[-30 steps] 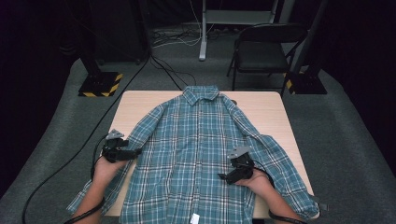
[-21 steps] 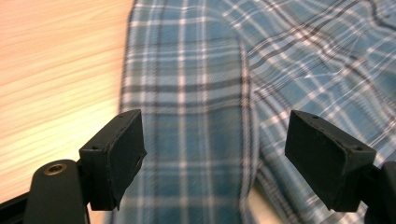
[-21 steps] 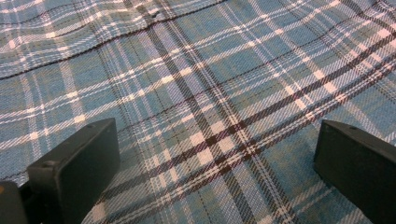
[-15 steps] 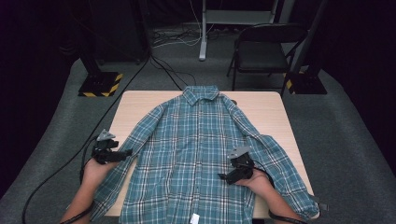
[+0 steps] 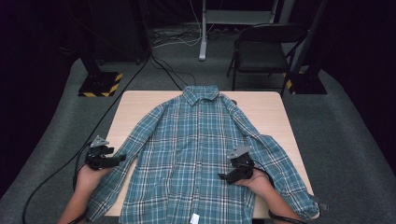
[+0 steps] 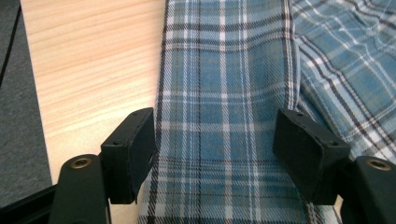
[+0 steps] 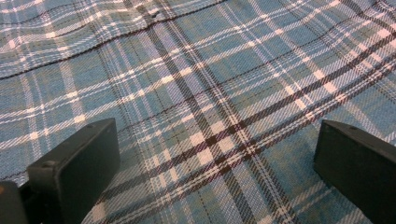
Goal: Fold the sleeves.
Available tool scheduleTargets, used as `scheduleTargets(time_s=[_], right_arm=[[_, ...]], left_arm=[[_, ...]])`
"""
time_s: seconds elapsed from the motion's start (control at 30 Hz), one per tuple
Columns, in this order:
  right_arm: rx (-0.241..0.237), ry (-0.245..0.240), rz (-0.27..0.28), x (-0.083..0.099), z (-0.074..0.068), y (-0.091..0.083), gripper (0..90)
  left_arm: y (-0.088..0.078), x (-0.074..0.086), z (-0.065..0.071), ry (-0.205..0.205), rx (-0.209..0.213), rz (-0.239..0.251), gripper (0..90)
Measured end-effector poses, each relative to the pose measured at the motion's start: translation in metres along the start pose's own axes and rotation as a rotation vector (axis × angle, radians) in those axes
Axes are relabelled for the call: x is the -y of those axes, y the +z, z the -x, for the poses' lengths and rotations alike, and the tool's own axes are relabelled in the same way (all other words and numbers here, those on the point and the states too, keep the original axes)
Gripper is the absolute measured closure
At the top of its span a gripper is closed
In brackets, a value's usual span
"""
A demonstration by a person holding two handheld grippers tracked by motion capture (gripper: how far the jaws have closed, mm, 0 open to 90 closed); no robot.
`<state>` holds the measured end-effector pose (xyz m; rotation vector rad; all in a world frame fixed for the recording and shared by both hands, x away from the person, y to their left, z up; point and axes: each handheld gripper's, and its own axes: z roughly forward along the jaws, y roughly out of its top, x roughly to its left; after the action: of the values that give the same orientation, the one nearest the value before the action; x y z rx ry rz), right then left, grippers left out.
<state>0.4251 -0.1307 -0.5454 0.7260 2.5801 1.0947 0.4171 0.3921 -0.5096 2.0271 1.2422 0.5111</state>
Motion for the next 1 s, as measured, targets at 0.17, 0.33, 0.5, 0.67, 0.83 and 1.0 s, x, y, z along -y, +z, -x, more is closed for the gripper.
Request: scheduleTargets(time_s=[0.17,0.33,0.5,0.67,0.83,1.0], right_arm=[[0.000,0.000,0.000,0.000,0.000,0.000,0.0],[0.000,0.000,0.000,0.000,0.000,0.000,0.0],[0.000,0.000,0.000,0.000,0.000,0.000,0.0],[0.002,0.002,0.000,0.000,0.000,0.000,0.0],[0.003,0.004,0.000,0.000,0.000,0.000,0.0],[0.005,0.005,0.000,0.000,-0.001,0.000,0.0]], left_arm=[[0.000,0.003,-0.001,-0.006,-0.002,-0.003,31.1],[-0.001,0.007,-0.002,0.003,0.006,-0.017,36.6],[-0.001,0.009,-0.003,-0.005,0.006,-0.022,40.2],[-0.004,0.011,-0.006,-0.006,0.002,-0.026,40.8],[-0.008,0.013,-0.006,-0.006,-0.003,-0.031,42.3],[-0.014,0.018,-0.006,0.016,-0.009,-0.048,43.9]])
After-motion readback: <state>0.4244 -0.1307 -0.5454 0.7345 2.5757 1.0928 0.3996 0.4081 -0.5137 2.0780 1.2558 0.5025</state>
